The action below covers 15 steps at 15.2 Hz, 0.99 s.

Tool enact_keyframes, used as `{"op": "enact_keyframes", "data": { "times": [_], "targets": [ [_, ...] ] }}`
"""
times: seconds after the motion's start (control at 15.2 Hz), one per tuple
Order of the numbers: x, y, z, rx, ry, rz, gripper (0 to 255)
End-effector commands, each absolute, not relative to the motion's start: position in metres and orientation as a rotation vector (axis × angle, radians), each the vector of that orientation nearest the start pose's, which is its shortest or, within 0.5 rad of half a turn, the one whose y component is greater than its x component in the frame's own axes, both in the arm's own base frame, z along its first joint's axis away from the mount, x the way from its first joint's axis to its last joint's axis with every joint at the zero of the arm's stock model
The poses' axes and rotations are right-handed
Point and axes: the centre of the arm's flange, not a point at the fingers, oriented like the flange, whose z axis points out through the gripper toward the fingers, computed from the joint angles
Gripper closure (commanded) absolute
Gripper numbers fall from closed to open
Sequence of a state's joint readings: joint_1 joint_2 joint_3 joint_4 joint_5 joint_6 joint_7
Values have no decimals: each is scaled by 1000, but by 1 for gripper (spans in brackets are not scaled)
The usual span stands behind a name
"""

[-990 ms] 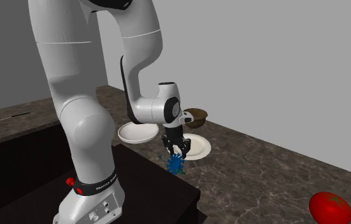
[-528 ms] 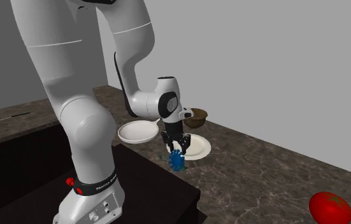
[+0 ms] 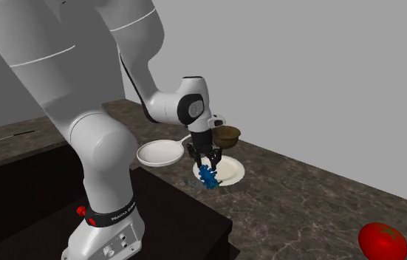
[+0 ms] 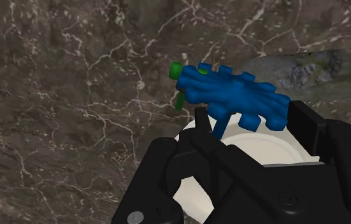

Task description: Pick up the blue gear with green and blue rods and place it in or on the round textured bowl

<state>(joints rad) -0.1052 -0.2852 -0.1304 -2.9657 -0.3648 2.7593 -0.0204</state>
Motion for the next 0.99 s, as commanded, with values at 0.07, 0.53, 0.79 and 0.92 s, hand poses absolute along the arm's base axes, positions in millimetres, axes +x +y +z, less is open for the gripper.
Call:
{"op": "enact_keyframes", "data": {
  "times": [0.07,0.53,0.79,0.92],
  "targets": [
    [325,-57,267,-3255,-199,-107,255],
    [325,-57,304,-3255,-199,-107,255],
    [325,-57,325,-3255,-199,-107,255],
    [325,-57,335,-3255,-199,-107,255]
  ]
}}
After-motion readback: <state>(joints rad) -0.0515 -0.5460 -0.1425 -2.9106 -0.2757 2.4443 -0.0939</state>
